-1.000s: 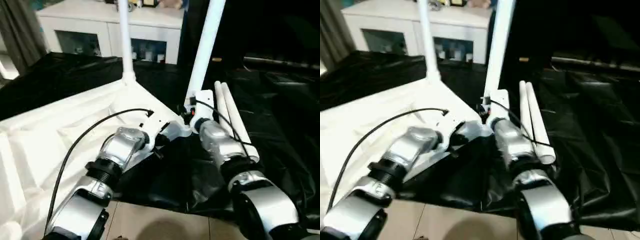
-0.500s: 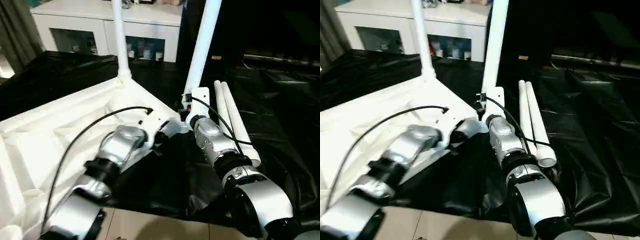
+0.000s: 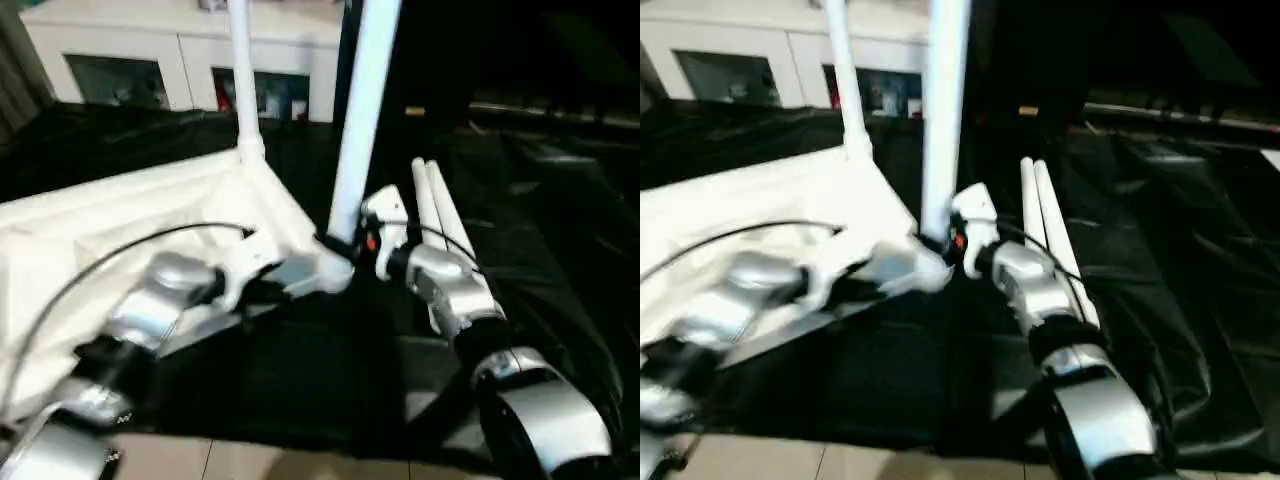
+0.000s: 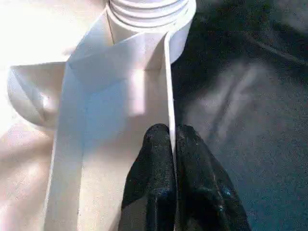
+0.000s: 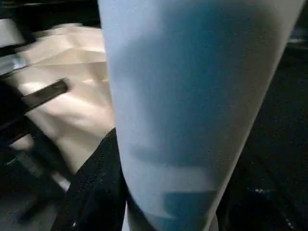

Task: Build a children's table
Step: Insert table leg to table base

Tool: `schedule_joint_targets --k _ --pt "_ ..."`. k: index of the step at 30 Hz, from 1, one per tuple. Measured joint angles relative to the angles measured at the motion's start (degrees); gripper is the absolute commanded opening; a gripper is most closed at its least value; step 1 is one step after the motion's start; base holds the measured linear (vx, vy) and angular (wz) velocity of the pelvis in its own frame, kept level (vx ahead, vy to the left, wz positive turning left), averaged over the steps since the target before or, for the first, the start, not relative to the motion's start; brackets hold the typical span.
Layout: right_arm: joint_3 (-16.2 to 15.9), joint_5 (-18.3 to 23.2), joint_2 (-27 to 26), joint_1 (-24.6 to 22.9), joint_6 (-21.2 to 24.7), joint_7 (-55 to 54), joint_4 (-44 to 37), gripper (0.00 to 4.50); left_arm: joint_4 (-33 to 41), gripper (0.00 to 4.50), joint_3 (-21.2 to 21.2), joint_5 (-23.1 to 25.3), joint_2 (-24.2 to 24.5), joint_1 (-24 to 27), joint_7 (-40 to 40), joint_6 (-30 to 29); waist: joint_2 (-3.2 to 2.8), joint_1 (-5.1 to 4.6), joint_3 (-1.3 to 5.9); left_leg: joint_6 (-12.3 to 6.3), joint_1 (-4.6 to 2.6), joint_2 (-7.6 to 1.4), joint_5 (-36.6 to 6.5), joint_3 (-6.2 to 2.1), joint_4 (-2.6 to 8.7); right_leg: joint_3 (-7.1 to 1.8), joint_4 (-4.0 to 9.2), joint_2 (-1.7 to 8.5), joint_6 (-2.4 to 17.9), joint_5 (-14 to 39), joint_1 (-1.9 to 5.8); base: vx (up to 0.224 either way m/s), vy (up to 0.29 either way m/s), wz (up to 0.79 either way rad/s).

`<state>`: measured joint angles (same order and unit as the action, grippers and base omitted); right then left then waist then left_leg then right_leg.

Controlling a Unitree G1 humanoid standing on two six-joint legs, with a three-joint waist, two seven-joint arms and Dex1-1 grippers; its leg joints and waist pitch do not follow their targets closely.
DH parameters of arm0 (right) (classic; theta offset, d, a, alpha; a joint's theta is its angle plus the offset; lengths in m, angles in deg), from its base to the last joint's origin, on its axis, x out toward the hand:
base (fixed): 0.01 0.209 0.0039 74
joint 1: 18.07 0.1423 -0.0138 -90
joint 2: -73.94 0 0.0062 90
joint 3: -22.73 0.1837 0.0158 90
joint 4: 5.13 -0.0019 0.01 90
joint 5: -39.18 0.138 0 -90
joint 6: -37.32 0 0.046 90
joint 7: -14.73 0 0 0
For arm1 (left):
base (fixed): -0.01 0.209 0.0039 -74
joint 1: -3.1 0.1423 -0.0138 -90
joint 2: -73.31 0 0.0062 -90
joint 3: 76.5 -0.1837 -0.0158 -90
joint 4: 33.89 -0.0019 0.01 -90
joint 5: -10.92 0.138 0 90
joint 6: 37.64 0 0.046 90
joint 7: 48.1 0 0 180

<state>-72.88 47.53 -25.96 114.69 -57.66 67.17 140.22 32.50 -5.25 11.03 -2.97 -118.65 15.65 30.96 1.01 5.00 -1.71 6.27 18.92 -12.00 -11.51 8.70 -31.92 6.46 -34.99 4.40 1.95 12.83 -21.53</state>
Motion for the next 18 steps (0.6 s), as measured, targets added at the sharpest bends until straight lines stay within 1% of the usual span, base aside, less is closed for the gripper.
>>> schedule_joint_targets --k 2,4,9,10,11,13,14,16,18 --pt "-0.3 0.01 0.5 -0.02 0.77 2.36 -0.14 1.9 0.1 0.0 -0.29 -0.06 0.61 0.05 1.22 -0.01 -0.06 0.12 -0.04 0.03 -0.08 0.0 0.01 0.05 0.0 -0.07 -0.03 0.0 0.01 -0.01 0.04 0.0 0.0 0.0" --pt "-0.38 0.01 0.68 -0.1 1.2 2.61 -0.13 1.9 -0.14 0.0 -0.27 0.0 0.45 0.03 1.22 0.19 0.01 0.12 0.0 0.04 -0.19 0.01 0.01 0.06 -0.01 -0.13 -0.04 0.0 0.01 -0.01 0.11 0.0 0.0 0.0" --pt "-0.32 -0.03 0.13 0.1 1.98 -1.17 0.77 1.9 -2.07 0.0 0.13 0.99 -1.62 -0.39 -0.05 0.24 0.01 0.22 0.01 0.04 -0.87 0.08 0.01 0.17 0.04 -0.49 -0.04 0.0 -0.01 -0.01 0.57 0.0 0.0 0.0" --pt "-0.12 -0.02 -0.18 0.36 2.02 -3.25 1.31 1.9 -2.48 0.0 0.21 1.21 -2.5 -0.61 -1.12 0.04 0.03 0.28 0.02 0.04 -0.96 0.12 0.01 0.18 0.04 -0.56 -0.05 0.0 -0.02 -0.01 0.64 0.0 0.0 0.0" --pt "1.13 -0.02 -1.03 1.04 2.2 -9.15 2.69 1.9 -4.29 0.0 0.39 1.83 -4.6 -1.96 -4.38 -0.87 0.04 0.43 0.02 0.05 -0.97 0.15 0.01 0.2 0.04 -0.65 -0.06 0.0 -0.12 0.02 0.68 0.0 0.0 0.0" --pt "2.58 0.03 -1.6 2.36 2.9 -17.6 4.66 1.9 -5.81 0.0 0.48 1.99 -8.44 -3.31 -9.24 -2.97 0.0 0.66 0.0 0.04 -1.03 0.16 0.01 0.47 0.06 -0.92 -0.05 0.0 -0.26 0.06 0.6 0.0 0.0 0.0" --pt "4.38 0.14 -2.15 2.85 3.13 -23.95 5.98 1.9 -7.14 0.0 0.62 1.9 -11.78 -4.39 -12.83 -4.81 -0.08 1.05 -0.06 0.03 -0.98 0.15 0.02 0.67 0.05 -1.1 -0.05 0.0 -0.27 0.06 0.6 0.0 0.0 0.0" --pt "6.4 0.8 -2.6 3.32 3.28 -30.94 7.24 1.9 -8.44 0.0 0.6 1.81 -15.28 -5.49 -16.79 -6.88 -0.1 1.52 -0.08 0.02 -0.95 0.13 0.02 0.97 0.06 -1.38 -0.05 0.01 -0.29 0.04 0.61 0.0 0.0 0.0" --pt "7.93 1.52 -3.11 4.15 3.27 -36.04 8.32 1.9 -9.78 0.0 0.91 1.78 -17.72 -6.67 -20.32 -8.19 -0.07 1.65 -0.06 0.01 -0.86 0.14 0.03 1.03 0.06 -1.5 -0.04 0.01 -0.32 0.04 0.64 0.0 0.0 0.0"
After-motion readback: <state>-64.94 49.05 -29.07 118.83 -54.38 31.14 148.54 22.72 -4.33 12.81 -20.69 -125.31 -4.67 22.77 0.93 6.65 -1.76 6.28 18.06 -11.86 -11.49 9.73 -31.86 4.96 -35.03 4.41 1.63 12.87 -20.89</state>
